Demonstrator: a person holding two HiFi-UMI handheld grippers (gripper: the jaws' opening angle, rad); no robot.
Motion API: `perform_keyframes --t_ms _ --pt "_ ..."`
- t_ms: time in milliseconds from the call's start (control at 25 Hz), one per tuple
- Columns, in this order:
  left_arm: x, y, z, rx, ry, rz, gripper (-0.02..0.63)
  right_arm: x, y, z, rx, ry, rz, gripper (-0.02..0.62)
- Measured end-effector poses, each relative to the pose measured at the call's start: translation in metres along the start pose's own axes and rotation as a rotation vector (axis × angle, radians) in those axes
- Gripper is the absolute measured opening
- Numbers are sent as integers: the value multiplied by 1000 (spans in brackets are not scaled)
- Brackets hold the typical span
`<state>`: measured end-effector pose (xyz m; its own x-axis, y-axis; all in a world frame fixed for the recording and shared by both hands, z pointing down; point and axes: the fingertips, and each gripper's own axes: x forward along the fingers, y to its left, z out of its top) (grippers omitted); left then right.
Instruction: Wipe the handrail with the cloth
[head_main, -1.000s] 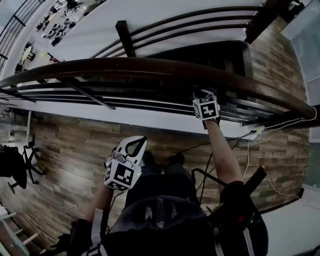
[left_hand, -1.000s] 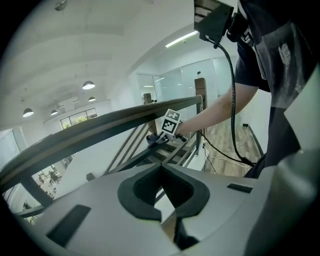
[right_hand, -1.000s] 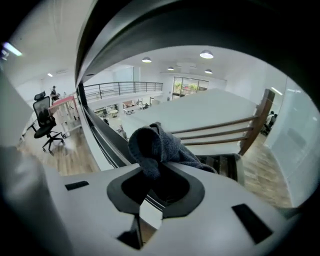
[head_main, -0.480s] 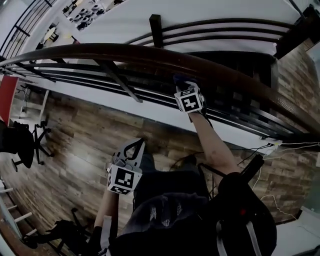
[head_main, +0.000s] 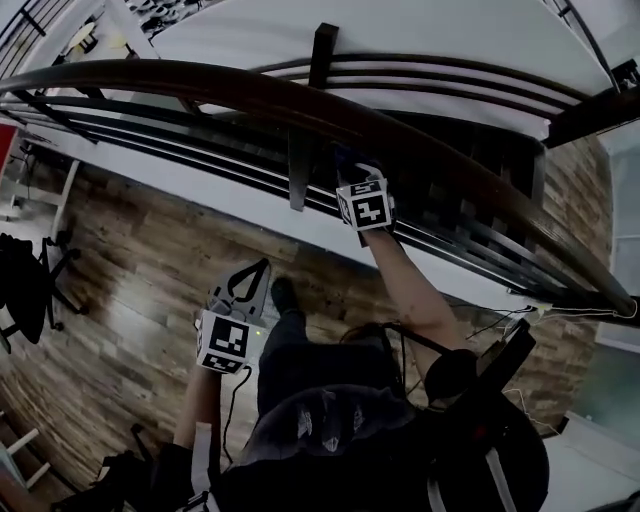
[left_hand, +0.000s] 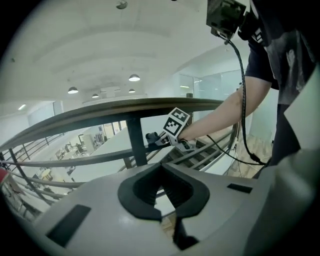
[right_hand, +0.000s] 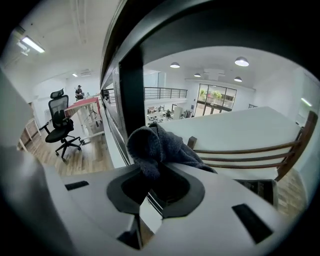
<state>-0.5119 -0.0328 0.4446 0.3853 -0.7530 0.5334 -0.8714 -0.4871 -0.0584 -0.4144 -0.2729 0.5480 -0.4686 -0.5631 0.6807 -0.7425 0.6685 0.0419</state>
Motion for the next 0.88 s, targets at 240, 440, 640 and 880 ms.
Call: perform_keyframes --t_ms 240,440,640,880 --pt "-12 40 -38 -123 17 -8 8 24 28 31 70 -22 56 40" --pt "-5 22 -68 -158 76 -101 8 -10 49 -3 16 -69 89 40" --pt "29 5 -109 -145 160 -171 8 57 60 -56 -251 20 52 40" --pt "51 -6 -155 -148 219 -187 8 139 40 -100 -269 122 37 41"
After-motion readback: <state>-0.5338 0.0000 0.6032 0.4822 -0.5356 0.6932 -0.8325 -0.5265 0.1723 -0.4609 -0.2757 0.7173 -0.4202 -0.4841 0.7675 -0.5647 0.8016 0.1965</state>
